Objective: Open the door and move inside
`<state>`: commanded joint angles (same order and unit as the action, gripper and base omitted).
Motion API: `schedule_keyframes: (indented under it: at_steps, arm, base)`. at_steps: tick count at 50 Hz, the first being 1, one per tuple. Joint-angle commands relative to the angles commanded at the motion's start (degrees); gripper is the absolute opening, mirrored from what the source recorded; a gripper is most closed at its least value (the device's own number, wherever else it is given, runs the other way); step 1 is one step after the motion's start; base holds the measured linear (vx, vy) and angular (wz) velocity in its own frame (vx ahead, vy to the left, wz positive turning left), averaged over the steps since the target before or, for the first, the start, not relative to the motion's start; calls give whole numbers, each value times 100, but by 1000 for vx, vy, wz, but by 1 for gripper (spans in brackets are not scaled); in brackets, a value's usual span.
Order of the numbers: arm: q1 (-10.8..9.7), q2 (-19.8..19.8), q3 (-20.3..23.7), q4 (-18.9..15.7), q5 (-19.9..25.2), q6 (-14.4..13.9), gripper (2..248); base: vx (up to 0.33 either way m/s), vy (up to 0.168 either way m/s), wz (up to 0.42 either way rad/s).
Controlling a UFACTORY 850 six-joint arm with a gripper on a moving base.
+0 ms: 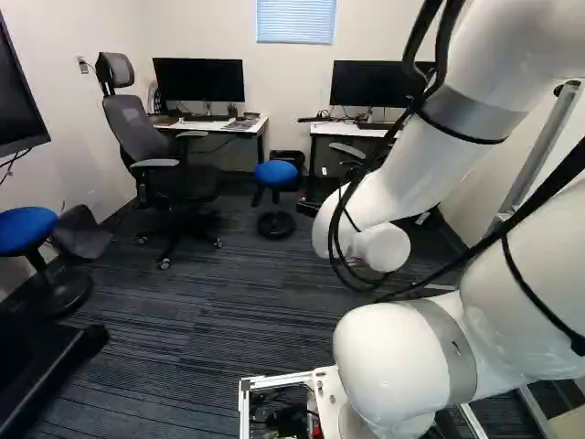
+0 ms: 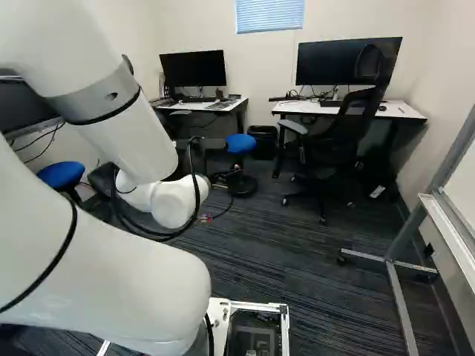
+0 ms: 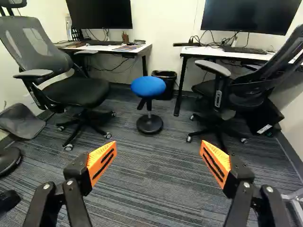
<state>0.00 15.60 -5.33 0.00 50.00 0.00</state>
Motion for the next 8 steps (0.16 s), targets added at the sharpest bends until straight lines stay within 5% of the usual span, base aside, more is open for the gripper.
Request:
schedule_keyframes:
  at_steps: [8]
  arm:
    - [0,0,0,0,0,0,247]
  base:
    - [0,0,0]
